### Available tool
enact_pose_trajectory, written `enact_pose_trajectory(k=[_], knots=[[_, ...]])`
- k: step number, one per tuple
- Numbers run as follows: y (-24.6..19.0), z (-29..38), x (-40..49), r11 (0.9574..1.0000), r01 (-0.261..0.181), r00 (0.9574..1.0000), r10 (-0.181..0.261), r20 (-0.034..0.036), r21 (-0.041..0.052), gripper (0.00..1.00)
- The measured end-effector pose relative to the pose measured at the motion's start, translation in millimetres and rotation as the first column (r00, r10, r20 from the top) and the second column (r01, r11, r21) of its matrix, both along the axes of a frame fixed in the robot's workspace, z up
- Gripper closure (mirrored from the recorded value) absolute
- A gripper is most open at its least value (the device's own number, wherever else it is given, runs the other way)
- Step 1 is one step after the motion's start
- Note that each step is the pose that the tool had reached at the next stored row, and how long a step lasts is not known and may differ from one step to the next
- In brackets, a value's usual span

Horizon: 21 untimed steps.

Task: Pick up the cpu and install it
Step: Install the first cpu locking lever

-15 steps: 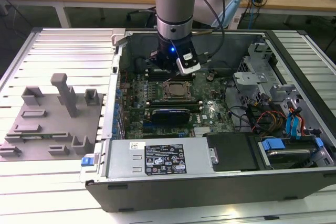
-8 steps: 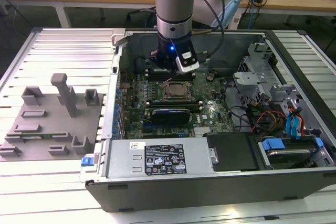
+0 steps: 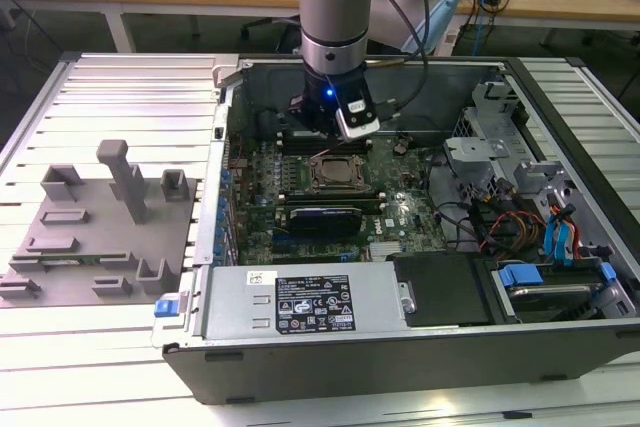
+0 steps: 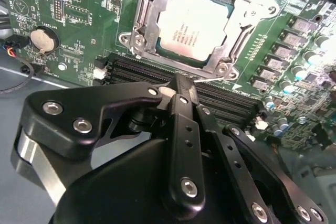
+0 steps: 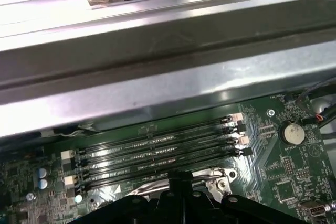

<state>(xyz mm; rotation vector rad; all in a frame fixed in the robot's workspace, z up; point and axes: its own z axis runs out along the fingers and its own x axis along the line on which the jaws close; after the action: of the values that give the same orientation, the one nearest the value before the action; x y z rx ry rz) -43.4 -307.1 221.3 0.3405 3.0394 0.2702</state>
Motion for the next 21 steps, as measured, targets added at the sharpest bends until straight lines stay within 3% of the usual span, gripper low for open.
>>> enact_pose_trajectory(k=[5, 9, 12, 21], knots=[[5.8, -1.7, 0.1, 0.9998, 0.018, 0.9998, -0.018, 0.0001, -0.0002, 0.89], [6.5, -3.5, 1.0, 0.9981, 0.062, 0.9981, -0.062, 0.0000, -0.0015, 0.89], [6.7, -5.7, 2.4, 0.9943, 0.106, 0.9943, -0.106, 0.0002, -0.0037, 0.89], [11.0, -9.2, 2.8, 0.9859, 0.167, 0.9860, -0.167, 0.0003, -0.0045, 0.89]])
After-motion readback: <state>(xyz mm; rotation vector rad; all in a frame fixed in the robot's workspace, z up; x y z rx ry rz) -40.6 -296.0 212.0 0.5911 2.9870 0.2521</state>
